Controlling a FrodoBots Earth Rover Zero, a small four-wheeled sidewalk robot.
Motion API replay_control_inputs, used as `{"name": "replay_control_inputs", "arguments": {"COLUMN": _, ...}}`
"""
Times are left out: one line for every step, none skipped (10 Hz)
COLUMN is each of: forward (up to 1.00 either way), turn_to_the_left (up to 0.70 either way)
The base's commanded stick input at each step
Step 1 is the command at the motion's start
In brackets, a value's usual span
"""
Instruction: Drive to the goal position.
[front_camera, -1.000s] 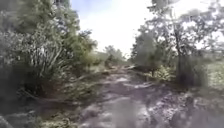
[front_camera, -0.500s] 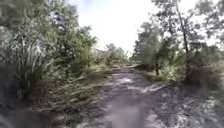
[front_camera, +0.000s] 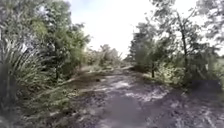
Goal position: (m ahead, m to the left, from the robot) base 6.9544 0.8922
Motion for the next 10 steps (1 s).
{"name": "replay_control_inputs", "arguments": {"forward": 0.85, "turn_to_the_left": 0.0}}
{"name": "replay_control_inputs", "arguments": {"forward": 0.85, "turn_to_the_left": 0.0}}
{"name": "replay_control_inputs", "arguments": {"forward": 0.85, "turn_to_the_left": 0.0}}
{"name": "replay_control_inputs", "arguments": {"forward": 0.85, "turn_to_the_left": 0.0}}
{"name": "replay_control_inputs", "arguments": {"forward": 0.85, "turn_to_the_left": 0.0}}
{"name": "replay_control_inputs", "arguments": {"forward": 0.85, "turn_to_the_left": -0.04}}
{"name": "replay_control_inputs", "arguments": {"forward": 0.85, "turn_to_the_left": -0.2}}
{"name": "replay_control_inputs", "arguments": {"forward": 0.85, "turn_to_the_left": -0.29}}
{"name": "replay_control_inputs", "arguments": {"forward": 0.85, "turn_to_the_left": 0.0}}
{"name": "replay_control_inputs", "arguments": {"forward": 0.85, "turn_to_the_left": 0.0}}
